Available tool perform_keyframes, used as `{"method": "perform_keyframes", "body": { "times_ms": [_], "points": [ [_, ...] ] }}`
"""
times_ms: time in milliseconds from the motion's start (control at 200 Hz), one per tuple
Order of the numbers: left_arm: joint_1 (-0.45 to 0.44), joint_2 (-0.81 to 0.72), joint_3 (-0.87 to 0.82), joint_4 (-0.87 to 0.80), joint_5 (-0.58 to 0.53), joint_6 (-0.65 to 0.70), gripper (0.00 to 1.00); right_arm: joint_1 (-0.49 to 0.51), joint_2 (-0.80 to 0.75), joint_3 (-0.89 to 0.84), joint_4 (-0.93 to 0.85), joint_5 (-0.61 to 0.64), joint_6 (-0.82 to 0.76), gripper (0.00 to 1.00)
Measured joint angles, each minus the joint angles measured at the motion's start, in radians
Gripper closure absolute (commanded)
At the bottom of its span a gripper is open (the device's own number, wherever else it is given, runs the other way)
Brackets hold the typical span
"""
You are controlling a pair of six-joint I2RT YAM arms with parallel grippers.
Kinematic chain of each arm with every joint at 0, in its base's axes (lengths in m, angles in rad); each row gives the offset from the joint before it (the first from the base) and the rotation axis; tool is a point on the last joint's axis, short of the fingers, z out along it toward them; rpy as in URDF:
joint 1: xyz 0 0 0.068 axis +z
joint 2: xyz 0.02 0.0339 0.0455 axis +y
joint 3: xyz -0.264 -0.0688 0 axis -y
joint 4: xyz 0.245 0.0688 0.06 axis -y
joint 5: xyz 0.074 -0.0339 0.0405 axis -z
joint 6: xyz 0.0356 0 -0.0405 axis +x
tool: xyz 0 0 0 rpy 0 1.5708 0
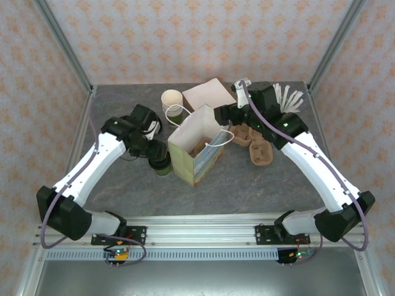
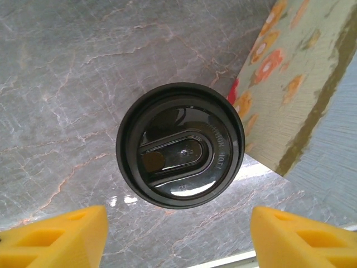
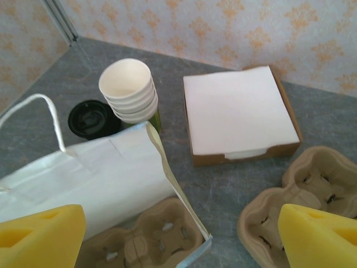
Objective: Pack the takeout coffee
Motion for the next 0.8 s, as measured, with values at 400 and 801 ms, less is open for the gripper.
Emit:
{"method": "perform_keyframes", "body": {
  "times_ms": [400, 801],
  "points": [
    [0.000, 0.157, 0.089, -0.051, 0.011, 0.034, 0.25, 0.000, -0.050, -0.056, 0.055, 0.006, 0.024, 0.10],
    [-0.008, 0.251, 0.111, -0.058, 0.027, 0.053, 0.21, 0.000, -0.062, -0.077, 0.081, 0.006, 0.031, 0.10]
  ]
}}
